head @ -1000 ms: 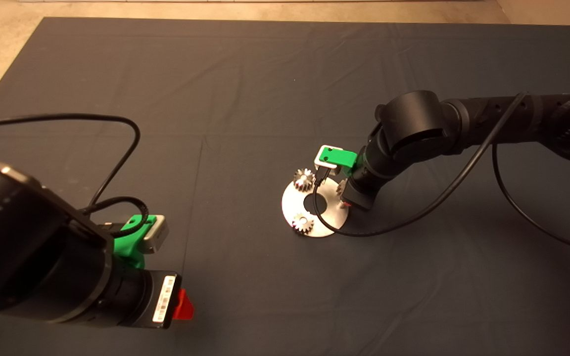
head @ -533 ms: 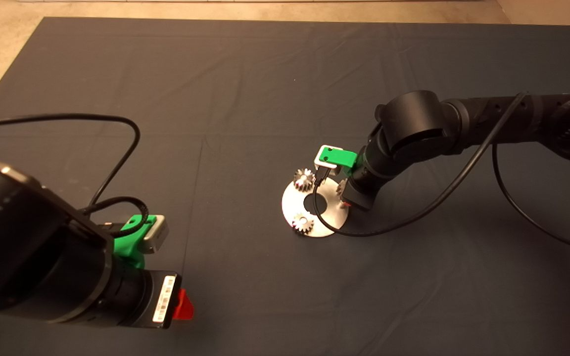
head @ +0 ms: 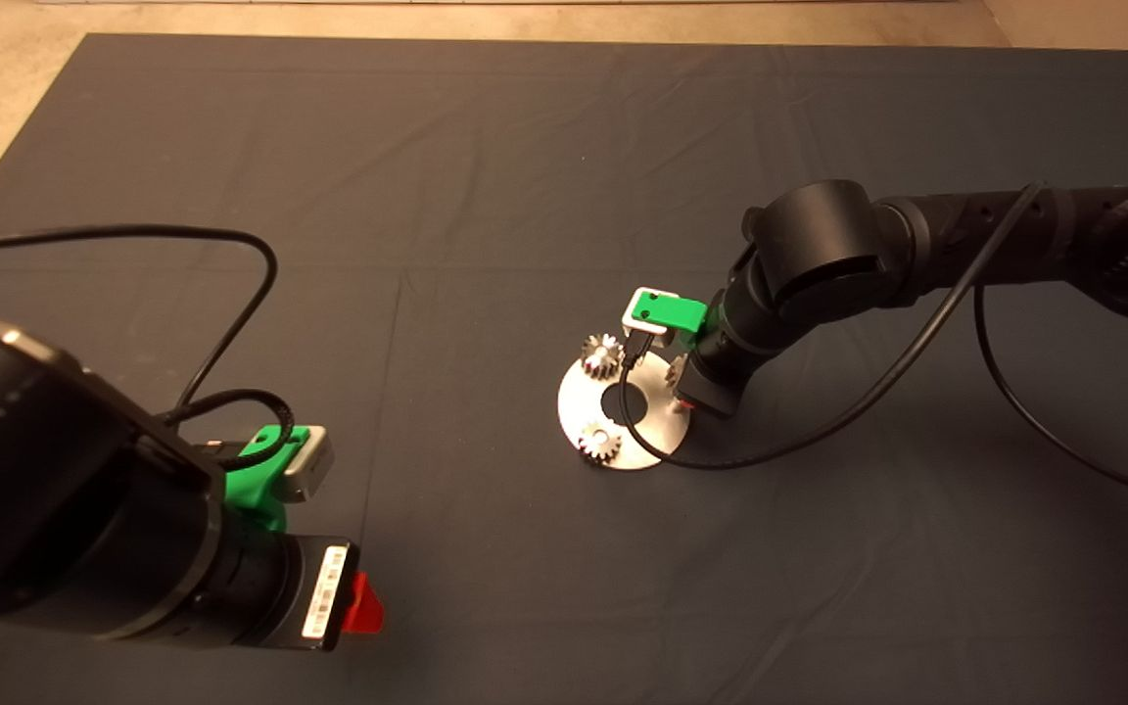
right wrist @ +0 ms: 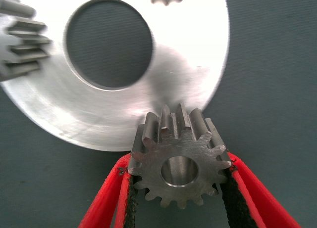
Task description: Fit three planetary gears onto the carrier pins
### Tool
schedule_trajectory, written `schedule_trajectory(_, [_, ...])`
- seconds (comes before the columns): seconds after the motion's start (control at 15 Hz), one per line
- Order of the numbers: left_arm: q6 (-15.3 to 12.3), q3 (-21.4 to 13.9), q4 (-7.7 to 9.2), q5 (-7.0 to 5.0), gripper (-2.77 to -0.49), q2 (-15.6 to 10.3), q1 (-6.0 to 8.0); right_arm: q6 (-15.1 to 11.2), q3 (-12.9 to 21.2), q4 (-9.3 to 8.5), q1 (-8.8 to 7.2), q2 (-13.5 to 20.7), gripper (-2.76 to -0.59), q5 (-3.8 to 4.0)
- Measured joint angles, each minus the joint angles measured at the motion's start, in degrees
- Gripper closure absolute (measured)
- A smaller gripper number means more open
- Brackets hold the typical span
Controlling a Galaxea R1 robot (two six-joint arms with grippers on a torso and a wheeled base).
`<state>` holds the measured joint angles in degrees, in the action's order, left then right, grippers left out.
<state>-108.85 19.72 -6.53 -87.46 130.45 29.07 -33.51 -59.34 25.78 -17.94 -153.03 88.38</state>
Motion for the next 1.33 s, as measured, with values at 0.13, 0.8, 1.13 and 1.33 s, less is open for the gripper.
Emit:
schedule_trajectory(0.13, [0.02, 0.0, 0.0, 0.0, -2.17, 0.0, 0.0, 0.0, 0.15, -1.42, 0.01, 0.0, -1.01, -0.53])
schedule_trajectory(0.8, [0.02, 0.0, 0.0, 0.0, -2.17, 0.0, 0.0, 0.22, 0.17, -3.15, 0.01, 0.02, -1.01, -0.51])
schedule_trajectory(1.13, [0.02, 0.0, 0.0, 0.0, -2.17, 0.0, -0.01, 0.22, 0.15, -3.1, 0.01, -0.02, -1.01, -0.51])
schedule_trajectory(1.33, [0.02, 0.0, 0.0, 0.0, -2.17, 0.0, 0.0, 0.2, 0.15, -2.91, 0.01, -0.04, -1.01, -0.51])
